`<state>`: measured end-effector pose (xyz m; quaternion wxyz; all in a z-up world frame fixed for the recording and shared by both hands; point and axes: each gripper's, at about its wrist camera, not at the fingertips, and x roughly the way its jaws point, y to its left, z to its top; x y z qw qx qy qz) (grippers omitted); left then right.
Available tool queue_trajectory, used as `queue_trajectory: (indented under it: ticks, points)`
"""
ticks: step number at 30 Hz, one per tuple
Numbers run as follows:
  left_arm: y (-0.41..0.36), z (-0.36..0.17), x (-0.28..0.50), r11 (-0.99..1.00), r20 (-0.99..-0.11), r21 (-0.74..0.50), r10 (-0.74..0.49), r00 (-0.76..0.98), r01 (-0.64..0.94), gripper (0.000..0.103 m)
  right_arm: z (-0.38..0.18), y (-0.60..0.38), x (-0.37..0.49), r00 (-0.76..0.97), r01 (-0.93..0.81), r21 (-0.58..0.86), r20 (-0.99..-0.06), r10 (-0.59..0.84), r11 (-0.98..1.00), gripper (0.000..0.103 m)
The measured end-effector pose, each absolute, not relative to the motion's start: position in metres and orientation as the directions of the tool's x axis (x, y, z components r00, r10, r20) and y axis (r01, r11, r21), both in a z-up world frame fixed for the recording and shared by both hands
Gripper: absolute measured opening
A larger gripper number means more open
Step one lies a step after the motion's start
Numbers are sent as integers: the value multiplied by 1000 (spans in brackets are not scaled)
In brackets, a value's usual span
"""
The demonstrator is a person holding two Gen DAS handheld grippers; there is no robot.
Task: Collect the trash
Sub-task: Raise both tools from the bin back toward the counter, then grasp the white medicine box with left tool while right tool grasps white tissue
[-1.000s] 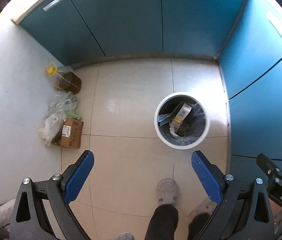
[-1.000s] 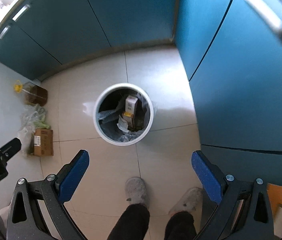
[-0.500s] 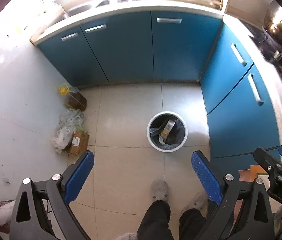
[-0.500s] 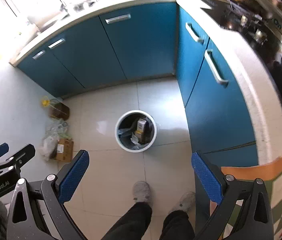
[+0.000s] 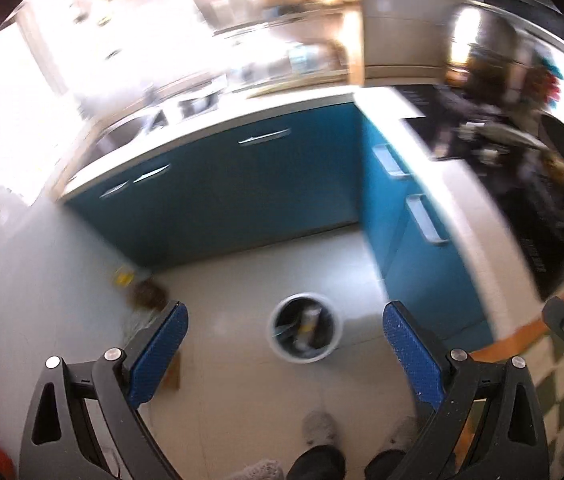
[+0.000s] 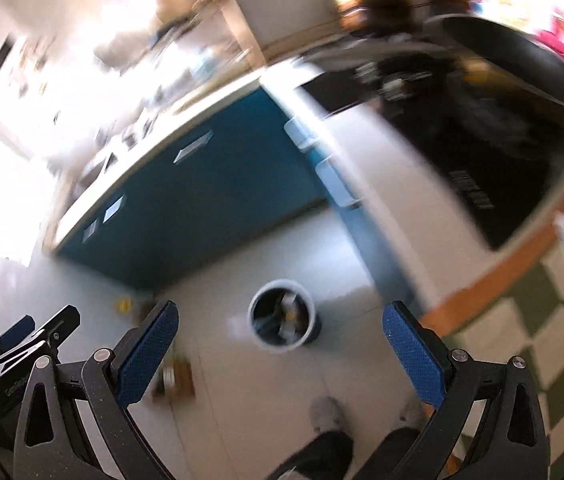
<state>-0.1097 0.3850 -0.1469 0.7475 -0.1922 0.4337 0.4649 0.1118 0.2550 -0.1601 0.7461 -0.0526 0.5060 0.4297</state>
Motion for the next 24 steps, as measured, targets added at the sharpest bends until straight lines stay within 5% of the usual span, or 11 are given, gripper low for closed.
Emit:
queue_trajectory:
  ticks: [5, 11, 14, 22, 24]
  points:
    - [334, -151, 7, 674, -867, 104, 421, 265, -731, 100, -155, 155, 191, 288, -528, 299, -817, 499, 795, 103]
    - [253, -197, 156, 830, -964, -70, 86, 251, -554, 100, -195, -2, 303, 347, -137, 219, -903, 254, 966, 102]
    - [214, -220, 224, 851, -978, -140, -37, 208, -505, 99, -224, -58, 350, 316, 4, 212, -928, 200, 977, 84]
    - [173, -281, 325, 797, -973, -227, -210, 95, -559, 99, -293, -95, 400, 190, 105, 272, -950, 249, 957, 72]
    - [171, -295, 336, 773, -967, -242, -243, 78, -587, 99, -302, -97, 405, 182, 119, 279, -950, 255, 953, 56]
